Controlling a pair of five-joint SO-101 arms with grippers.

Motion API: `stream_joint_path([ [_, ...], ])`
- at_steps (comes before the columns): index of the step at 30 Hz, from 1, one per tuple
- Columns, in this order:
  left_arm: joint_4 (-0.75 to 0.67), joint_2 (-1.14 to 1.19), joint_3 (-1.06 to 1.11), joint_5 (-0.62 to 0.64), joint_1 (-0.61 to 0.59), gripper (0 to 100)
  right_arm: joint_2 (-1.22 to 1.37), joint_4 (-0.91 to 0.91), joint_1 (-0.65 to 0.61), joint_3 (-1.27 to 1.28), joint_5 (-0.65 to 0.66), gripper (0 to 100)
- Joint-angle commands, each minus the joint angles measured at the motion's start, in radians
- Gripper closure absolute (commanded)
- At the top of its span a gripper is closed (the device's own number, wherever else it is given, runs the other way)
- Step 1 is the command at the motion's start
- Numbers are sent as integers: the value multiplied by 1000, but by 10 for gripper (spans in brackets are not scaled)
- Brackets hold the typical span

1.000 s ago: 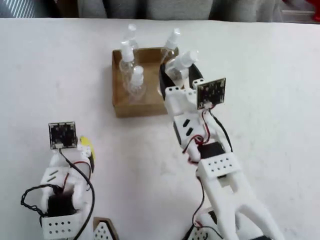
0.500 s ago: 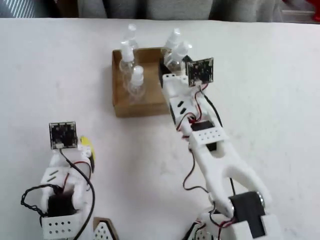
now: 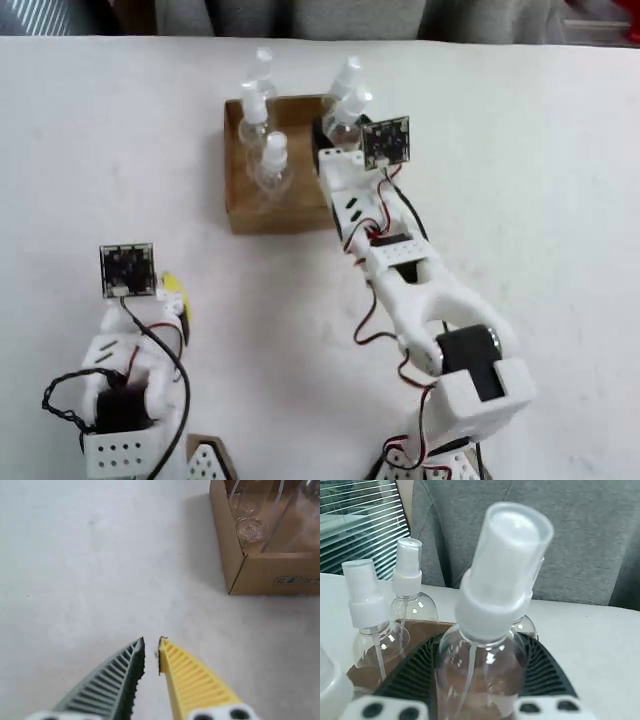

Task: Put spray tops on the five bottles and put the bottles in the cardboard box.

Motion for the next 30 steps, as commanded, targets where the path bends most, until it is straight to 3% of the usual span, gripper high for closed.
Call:
stream_joint_path([
  [1,3,-5,-2,-11,12,924,27,-24,5,-75,12,981],
  [24,3,-5,-2,-11,12,924,137,-24,30,-144,15,981],
  [30,3,-5,-2,-11,12,924,139,-21,12,-138,118,981],
])
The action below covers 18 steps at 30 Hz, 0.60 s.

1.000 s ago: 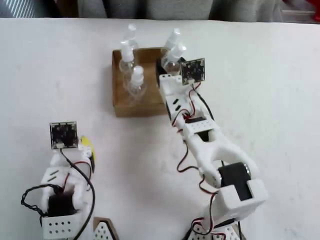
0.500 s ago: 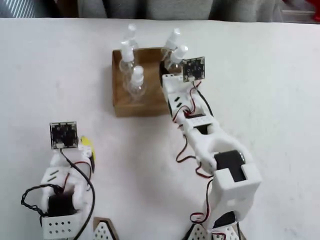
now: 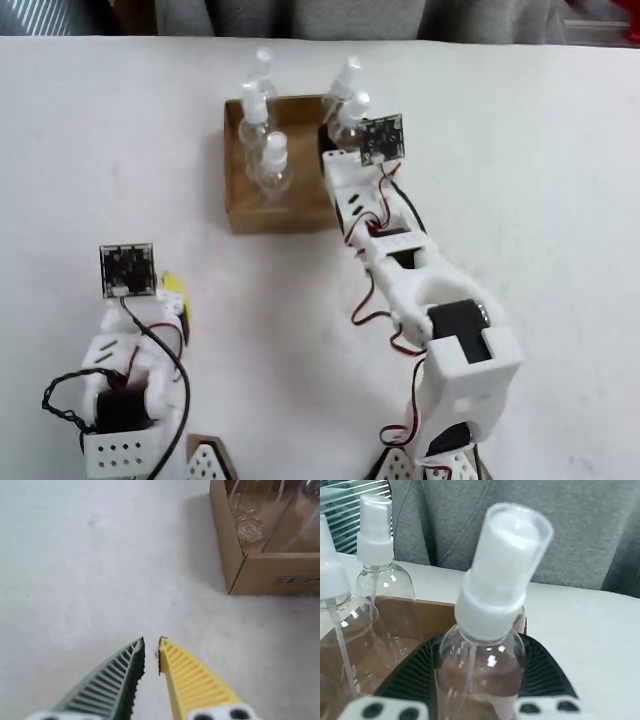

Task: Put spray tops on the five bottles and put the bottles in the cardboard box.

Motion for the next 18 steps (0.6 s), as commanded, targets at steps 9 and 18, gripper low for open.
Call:
stream_joint_path([
  [9,3,-5,-2,-11,12,924,10,-19,-24,-44,41,981],
  [18,3,-5,-2,-11,12,924,71,-25,-22,-68,43,980],
])
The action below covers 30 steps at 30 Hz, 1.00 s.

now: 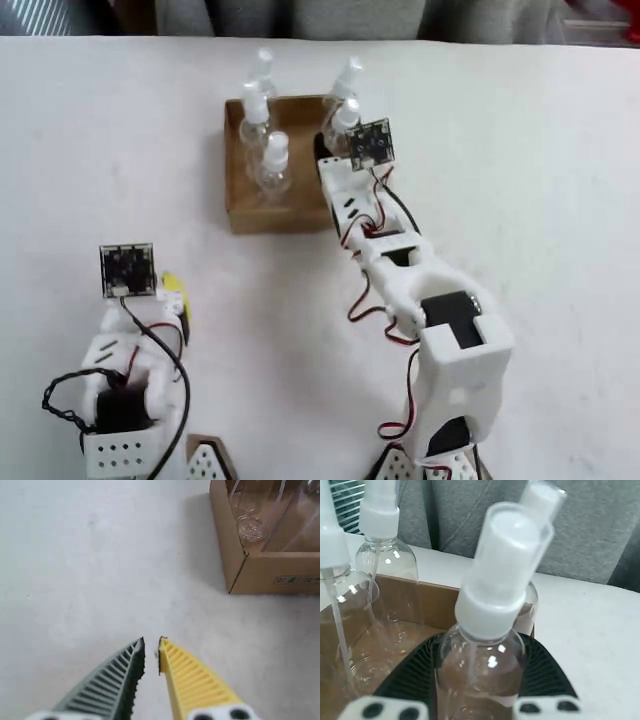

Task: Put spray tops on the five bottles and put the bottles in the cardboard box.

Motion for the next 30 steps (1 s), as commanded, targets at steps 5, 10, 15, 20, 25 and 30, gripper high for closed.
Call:
stream_joint_path([
  [5,3,-5,-2,-11,12,924,-5,-13,-13,-43,3,977],
  [10,3,-5,-2,-11,12,924,-7,-12,-13,-44,3,976],
  [15,3,-5,-2,-11,12,924,-7,-10,-13,-41,3,850],
  [20,3,-5,-2,-11,12,924,-7,-8,-15,-40,2,707],
  [25,3,-5,-2,-11,12,924,-7,-12,-15,-40,2,696],
  [30,3,-5,-2,-11,12,924,-7,-12,-15,-41,-11,696],
])
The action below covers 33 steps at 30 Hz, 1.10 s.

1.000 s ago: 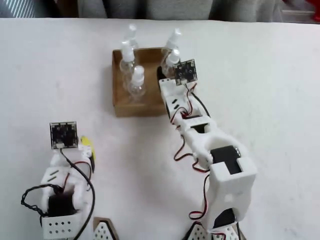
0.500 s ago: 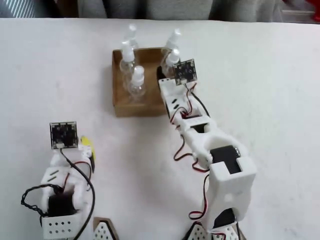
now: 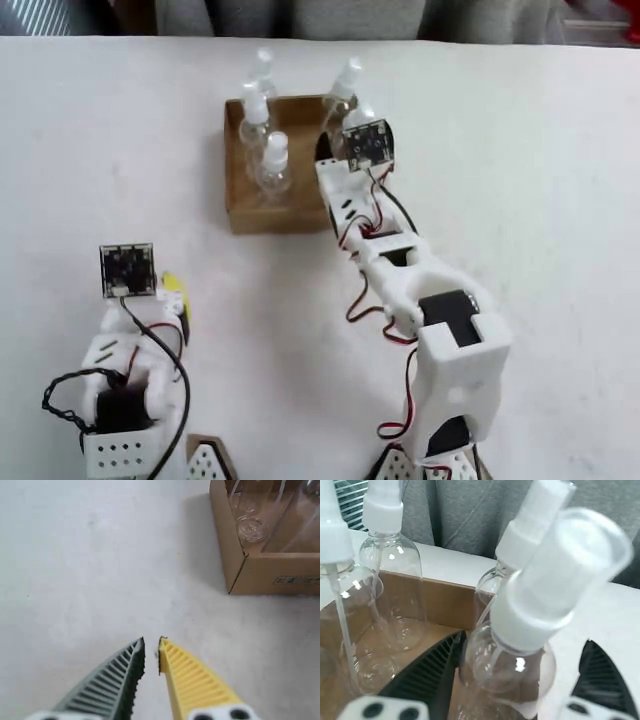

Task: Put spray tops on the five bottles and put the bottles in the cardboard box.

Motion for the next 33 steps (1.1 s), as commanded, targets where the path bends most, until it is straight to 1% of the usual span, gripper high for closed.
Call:
stream_joint_path([
  [1,3,-5,-2,-11,12,924,-15,-12,-5,-40,-37,695],
  [3,3,-5,-2,-11,12,924,-19,-12,-5,-41,-77,695],
  [13,3,-5,-2,-12,12,924,-67,-7,-4,-28,-84,693],
  [19,3,-5,-2,-12,12,924,-71,-8,-5,-14,-84,605],
  [23,3,-5,-2,-12,12,924,-71,-12,-5,-14,-87,604],
  [25,3,-5,-2,-12,12,924,-77,-12,-2,-15,-130,604],
  [28,3,-5,-2,-12,12,924,-125,-7,4,-6,-172,604],
  [33,3,-5,-2,-12,12,924,-226,-12,-5,71,-176,604],
])
